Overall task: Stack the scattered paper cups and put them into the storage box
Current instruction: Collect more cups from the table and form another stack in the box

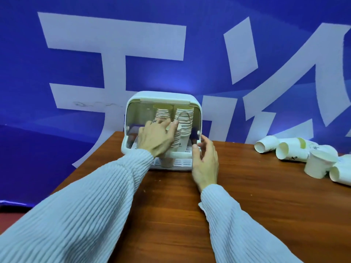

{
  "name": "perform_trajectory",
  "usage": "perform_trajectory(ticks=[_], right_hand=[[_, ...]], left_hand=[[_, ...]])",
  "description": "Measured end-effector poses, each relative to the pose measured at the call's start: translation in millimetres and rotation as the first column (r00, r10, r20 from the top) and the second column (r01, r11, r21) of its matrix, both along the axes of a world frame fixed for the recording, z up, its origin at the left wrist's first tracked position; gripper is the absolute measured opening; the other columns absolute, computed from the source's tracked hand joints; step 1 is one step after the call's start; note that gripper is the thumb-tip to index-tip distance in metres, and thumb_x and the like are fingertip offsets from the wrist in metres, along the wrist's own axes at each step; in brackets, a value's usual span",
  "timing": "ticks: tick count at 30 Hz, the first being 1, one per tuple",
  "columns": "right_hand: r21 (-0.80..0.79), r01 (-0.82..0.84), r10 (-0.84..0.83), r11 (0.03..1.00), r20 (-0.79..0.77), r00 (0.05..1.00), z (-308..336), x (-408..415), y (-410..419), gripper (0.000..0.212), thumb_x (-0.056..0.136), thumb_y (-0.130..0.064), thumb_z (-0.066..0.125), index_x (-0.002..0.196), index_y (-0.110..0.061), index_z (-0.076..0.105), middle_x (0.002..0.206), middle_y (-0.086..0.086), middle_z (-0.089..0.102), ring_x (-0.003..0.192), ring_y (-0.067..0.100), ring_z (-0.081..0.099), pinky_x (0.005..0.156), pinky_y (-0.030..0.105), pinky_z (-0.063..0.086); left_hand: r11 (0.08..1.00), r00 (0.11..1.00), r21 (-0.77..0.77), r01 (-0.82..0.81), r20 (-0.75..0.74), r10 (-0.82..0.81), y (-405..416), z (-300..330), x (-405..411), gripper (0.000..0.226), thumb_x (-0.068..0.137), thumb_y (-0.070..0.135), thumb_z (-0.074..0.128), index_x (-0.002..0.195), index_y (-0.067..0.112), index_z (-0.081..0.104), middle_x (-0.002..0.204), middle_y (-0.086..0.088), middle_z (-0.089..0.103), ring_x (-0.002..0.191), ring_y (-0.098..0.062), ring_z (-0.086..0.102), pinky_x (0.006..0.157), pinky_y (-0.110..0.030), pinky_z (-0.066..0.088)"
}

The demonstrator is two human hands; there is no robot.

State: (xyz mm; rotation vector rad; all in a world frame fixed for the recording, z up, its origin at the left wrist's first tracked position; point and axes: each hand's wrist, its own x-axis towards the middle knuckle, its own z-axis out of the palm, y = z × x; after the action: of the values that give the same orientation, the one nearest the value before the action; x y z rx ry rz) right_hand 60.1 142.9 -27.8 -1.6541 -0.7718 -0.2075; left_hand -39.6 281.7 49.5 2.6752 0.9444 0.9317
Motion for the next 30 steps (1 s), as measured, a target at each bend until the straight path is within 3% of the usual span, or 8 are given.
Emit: perform_trajectory(ticks=[2,5,8,10,13,23,30], right_hand=[[-0.004,-0.005,0.005,1.000,-0.024,1.000,-1,-2,0,0.039,0.105,-0.039,0.054,0.144,-0.034,0.051,0.126,-0.013,0.061,0.120,0.008,0.052,0.106,0.043,0.047],[-0.003,-0.007,0.007,1.000,-0.041,0.999,2,-4,0,0.038,0.105,-0.039,0.053,0.143,-0.036,0.050,0.126,-0.012,0.061,0.120,0.009,0.052,0.106,0.042,0.047],[0.021,-0.001,0.002,1.000,-0.071,0.998,4,-4,-6,0.036,0.105,-0.039,0.053,0.141,-0.036,0.051,0.129,-0.011,0.061,0.121,0.009,0.053,0.106,0.042,0.048],[0.045,0.013,-0.009,0.999,-0.087,0.996,7,-1,-12,0.033,0.106,-0.038,0.052,0.139,-0.035,0.054,0.128,-0.012,0.061,0.121,0.009,0.053,0.106,0.041,0.048],[0.073,0.034,-0.026,0.997,-0.104,0.994,9,7,-25,0.030,0.105,-0.034,0.054,0.135,-0.031,0.057,0.118,-0.014,0.060,0.117,0.011,0.056,0.105,0.042,0.049],[0.049,0.242,-0.232,0.969,-0.152,0.961,11,77,-150,0.026,0.098,-0.033,0.059,0.122,-0.043,0.058,0.113,-0.015,0.065,0.113,0.011,0.062,0.103,0.044,0.052],[-0.041,0.394,-0.396,0.918,-0.081,0.915,11,119,-250,0.027,0.096,-0.026,0.061,0.121,-0.036,0.061,0.111,-0.013,0.066,0.110,0.012,0.061,0.101,0.041,0.050]], left_hand=[[1.000,1.000,-0.008,0.003,0.029,-0.002,1,-7,-2,0.058,0.104,0.056,0.019,0.142,0.033,0.055,0.142,-0.005,0.058,0.122,-0.037,0.052,0.101,-0.052,0.039],[0.999,0.999,-0.045,0.002,0.035,0.000,0,-6,2,0.055,0.104,0.053,0.024,0.144,0.031,0.054,0.152,-0.004,0.049,0.139,-0.032,0.039,0.110,-0.054,0.032],[0.998,0.986,0.067,0.000,0.167,-0.011,-21,-11,3,0.056,0.099,0.054,0.033,0.142,0.025,0.056,0.156,-0.004,0.044,0.151,-0.026,0.021,0.118,-0.055,0.025],[0.983,0.956,0.174,0.062,0.273,-0.109,-46,-23,4,0.050,0.097,0.049,0.044,0.137,0.023,0.058,0.150,-0.004,0.049,0.150,-0.025,0.025,0.117,-0.053,0.029],[0.952,0.924,0.216,0.216,0.269,-0.271,-88,-45,13,0.045,0.097,0.043,0.050,0.136,0.022,0.057,0.147,-0.002,0.050,0.149,-0.024,0.028,0.118,-0.050,0.029],[0.866,0.824,0.025,0.499,0.297,-0.483,-195,-62,88,0.053,0.097,0.051,0.043,0.140,0.023,0.056,0.147,0.002,0.050,0.144,-0.018,0.033,0.118,-0.044,0.030],[0.747,0.726,-0.060,0.663,0.297,-0.620,-276,-68,142,0.056,0.095,0.055,0.039,0.140,0.025,0.054,0.146,0.005,0.048,0.140,-0.018,0.035,0.115,-0.040,0.031]])
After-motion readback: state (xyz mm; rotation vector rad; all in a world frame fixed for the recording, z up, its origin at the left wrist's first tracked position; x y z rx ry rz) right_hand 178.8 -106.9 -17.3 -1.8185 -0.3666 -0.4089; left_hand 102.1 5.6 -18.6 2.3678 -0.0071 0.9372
